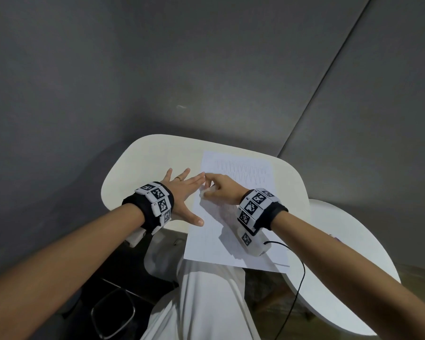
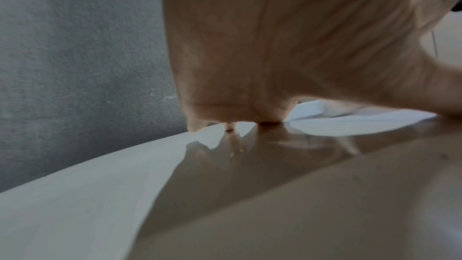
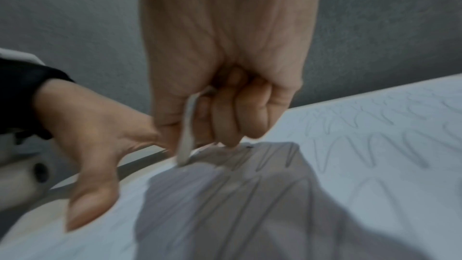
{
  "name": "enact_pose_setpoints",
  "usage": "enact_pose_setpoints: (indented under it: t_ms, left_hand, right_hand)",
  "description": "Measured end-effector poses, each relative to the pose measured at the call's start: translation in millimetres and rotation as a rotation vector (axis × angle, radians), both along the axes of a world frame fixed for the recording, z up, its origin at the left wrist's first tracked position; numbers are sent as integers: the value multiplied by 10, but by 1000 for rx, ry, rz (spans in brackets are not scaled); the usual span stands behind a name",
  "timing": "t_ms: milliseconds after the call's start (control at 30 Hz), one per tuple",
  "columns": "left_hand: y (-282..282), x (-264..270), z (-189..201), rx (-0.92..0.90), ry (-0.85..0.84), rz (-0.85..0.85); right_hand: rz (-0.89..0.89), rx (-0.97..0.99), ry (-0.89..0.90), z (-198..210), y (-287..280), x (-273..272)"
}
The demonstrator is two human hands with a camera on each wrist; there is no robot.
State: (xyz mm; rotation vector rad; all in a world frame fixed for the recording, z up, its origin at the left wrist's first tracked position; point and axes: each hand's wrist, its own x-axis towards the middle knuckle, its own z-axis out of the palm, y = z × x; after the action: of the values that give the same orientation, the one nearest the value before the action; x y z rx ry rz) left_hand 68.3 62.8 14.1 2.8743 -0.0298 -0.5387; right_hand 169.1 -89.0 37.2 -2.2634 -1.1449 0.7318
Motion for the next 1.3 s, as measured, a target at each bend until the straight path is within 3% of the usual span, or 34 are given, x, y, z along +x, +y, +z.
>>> enact_pose_setpoints:
  t_ms: [67, 200, 333, 433, 567, 667, 733, 867, 967, 1033, 1167, 1233, 1300]
  left_hand:
    - [0, -3, 2, 0, 5, 0]
    - [-3, -1, 12, 25, 11, -7]
    - [4, 2, 1, 30, 16, -12]
    - [1, 9, -8, 46, 6, -15]
    - [9, -23, 26, 50, 27, -32]
    - [-21, -10, 45, 59, 13, -16]
    - [-144, 8, 77, 103, -7, 5]
    - [-650, 58, 84, 85, -96, -180]
    - [-913, 18, 7, -56, -4, -356]
    - [-905, -18, -78, -67, 29, -247]
    - [-734, -6, -86, 191, 84, 425]
    - [-764, 44, 14, 257, 80, 420]
    - [-830, 109, 73, 168, -20, 174]
  right_hand:
    - [84, -88, 72, 18, -35, -10]
    - [-92, 29, -33, -1, -73, 47]
    - [53, -94, 101, 24, -93, 39]
    - [-100, 24, -19, -6, -104, 104]
    - [29, -73, 89, 22, -234, 137]
    - [-360, 237, 74, -16, -428, 368]
    - [-516, 335, 185, -63, -572, 450]
    - [-566, 408, 347, -144, -638, 494]
    - [-572, 390, 362, -170, -630, 527]
    - [-569, 395, 385, -187, -651, 542]
    - [-581, 402, 420, -195, -678, 543]
    - [-583, 399, 426, -188, -678, 544]
    - [-582, 405, 451, -182, -686, 551]
